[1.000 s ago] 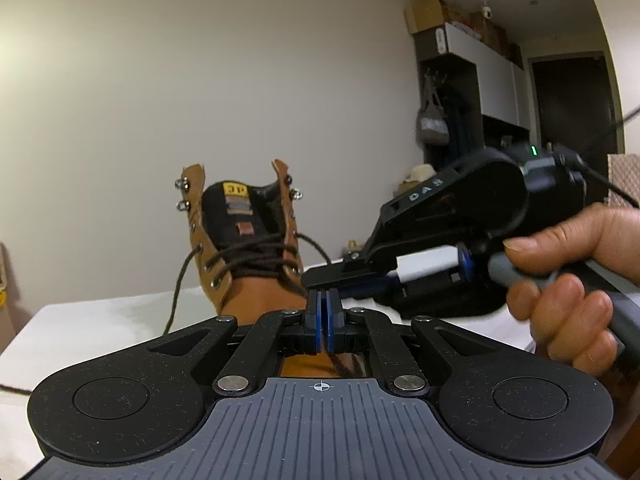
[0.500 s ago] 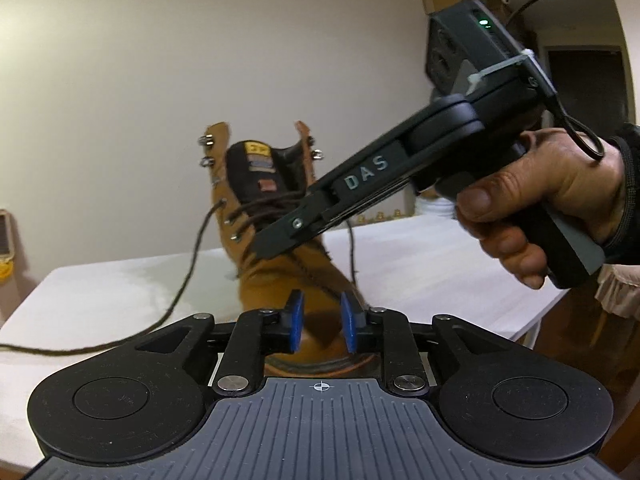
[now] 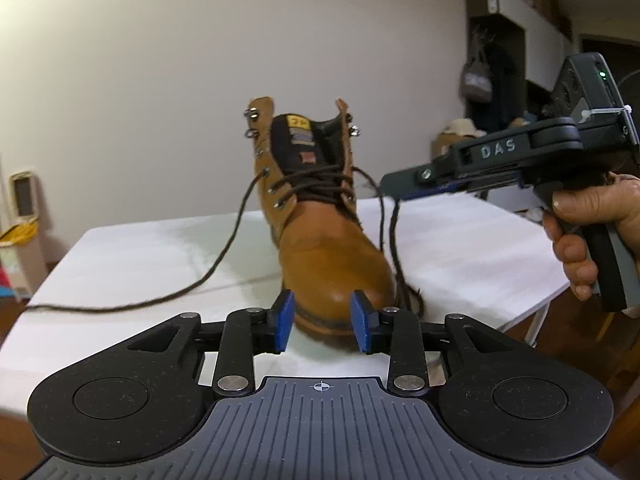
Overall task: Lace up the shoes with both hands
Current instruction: 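Grasp the boot flap with the right gripper while the left gripper releases the lace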
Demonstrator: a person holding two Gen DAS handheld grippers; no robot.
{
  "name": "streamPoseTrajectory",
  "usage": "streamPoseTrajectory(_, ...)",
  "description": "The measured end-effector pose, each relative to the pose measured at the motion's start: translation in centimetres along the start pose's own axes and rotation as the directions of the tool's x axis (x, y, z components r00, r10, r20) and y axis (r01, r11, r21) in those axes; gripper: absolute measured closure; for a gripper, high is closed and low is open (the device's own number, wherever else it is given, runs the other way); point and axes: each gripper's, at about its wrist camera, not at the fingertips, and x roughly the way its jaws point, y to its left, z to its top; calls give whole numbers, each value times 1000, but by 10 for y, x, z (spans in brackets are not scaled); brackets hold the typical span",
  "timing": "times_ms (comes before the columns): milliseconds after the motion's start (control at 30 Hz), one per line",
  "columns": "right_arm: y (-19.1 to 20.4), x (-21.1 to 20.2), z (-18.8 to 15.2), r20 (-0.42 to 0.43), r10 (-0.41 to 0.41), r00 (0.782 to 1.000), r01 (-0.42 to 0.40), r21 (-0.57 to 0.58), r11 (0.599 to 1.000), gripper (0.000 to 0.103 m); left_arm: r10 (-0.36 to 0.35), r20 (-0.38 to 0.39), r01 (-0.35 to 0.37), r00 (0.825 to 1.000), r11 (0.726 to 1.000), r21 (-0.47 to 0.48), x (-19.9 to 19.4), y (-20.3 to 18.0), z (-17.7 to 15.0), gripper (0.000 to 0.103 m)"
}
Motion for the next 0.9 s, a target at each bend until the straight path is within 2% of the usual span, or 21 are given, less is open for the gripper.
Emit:
streamPoseTrajectory(100,-5,-1,4,21,80,997,-81,39,996,73,38,-12,-38,999,999,-15,-9,-3,-3,67)
streamPoseTrajectory(133,2,8,15,-8,132,991,-132,-14,991,74,49,-17,-49,999,999,-18,-11,-5,-4,67)
streamPoseTrajectory(167,12,14,23,-28,144,989,-145,-75,987,74,56,-16,-57,998,998,-15,-13,-8,-4,67)
streamPoseTrajectory(267,43,18,43,-40,113,993,-119,-267,956,73,93,2,-93,996,996,9,-22,-17,-3,67)
streamPoseTrajectory(300,46,19,45,-40,104,994,-112,-286,952,73,103,9,-103,995,995,14,-25,-18,-2,67)
streamPoseTrajectory(367,65,22,55,-23,38,999,-44,-408,912,73,117,23,-117,993,993,11,-30,-18,-1,67)
streamPoseTrajectory(433,73,21,62,-17,38,999,-41,-443,896,73,123,29,-124,992,992,9,-33,-15,0,66)
streamPoseTrajectory(567,73,15,65,-25,91,995,-95,-357,929,73,108,26,-108,994,994,13,-32,-2,0,66)
streamPoseTrajectory(667,72,18,57,-44,95,995,-103,-263,959,73,75,1,-75,997,997,34,-23,16,0,65)
streamPoseTrajectory(800,68,36,54,-60,100,993,-109,-169,980,73,-18,-65,23,998,998,66,8,55,3,61)
streamPoseTrajectory(900,69,69,53,-87,89,992,-95,-69,993,73,-107,-140,117,984,991,70,38,86,9,60)
